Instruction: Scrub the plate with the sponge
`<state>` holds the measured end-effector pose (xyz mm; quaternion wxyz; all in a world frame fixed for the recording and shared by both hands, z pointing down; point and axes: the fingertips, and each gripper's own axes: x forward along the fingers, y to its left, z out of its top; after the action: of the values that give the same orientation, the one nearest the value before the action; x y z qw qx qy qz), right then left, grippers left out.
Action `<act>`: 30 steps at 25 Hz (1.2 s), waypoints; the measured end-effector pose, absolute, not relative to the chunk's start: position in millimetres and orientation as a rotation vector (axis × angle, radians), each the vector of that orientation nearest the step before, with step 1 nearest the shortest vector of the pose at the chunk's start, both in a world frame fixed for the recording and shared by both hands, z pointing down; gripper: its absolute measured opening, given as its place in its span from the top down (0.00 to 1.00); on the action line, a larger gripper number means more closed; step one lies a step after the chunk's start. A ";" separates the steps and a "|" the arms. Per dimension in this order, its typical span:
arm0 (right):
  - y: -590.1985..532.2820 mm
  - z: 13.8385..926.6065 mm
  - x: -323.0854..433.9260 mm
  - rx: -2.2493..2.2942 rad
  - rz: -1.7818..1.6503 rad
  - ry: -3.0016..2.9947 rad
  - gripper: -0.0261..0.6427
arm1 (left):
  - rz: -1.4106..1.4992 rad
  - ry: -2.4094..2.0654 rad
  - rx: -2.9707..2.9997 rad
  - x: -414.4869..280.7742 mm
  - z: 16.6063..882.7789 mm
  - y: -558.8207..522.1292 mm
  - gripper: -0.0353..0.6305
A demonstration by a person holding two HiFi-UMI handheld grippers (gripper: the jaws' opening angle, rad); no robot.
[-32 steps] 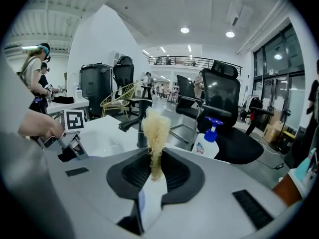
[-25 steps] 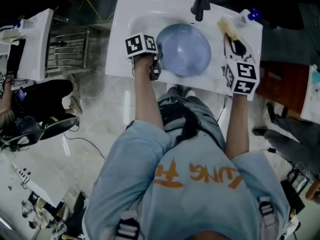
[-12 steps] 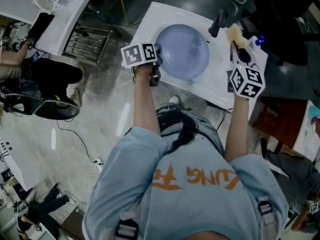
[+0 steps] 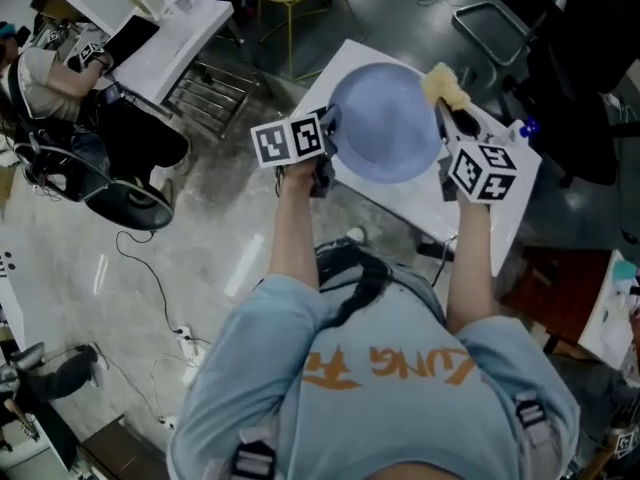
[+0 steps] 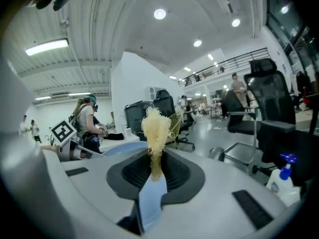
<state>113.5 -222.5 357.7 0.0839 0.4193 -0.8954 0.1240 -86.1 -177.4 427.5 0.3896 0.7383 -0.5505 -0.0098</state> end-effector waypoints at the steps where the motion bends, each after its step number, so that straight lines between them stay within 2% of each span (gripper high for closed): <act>1: -220.5 360.7 101.9 1.183 0.394 -2.652 0.89 | -0.017 -1.397 1.889 -85.4 424.8 -176.9 0.91; 9: -210.1 362.3 36.2 0.900 0.400 -2.619 0.89 | 0.050 -1.355 1.976 -57.3 416.7 -180.2 0.91; 16: -197.7 373.1 -10.3 0.695 0.314 -2.590 0.89 | 0.019 -1.327 2.057 -65.8 394.7 -180.9 0.91; 24: -217.1 376.8 -14.9 0.818 0.202 -2.503 0.89 | 0.021 -1.321 2.100 -84.2 397.7 -175.1 0.91; 30: -244.1 373.5 13.6 1.025 0.185 -2.418 0.89 | -0.012 -1.285 2.109 -91.5 399.8 -182.9 0.91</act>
<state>13.6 -244.1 373.5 0.2515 0.3767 -0.8889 0.0680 -91.5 -182.9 399.8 0.3298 0.8062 -0.4911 -0.0047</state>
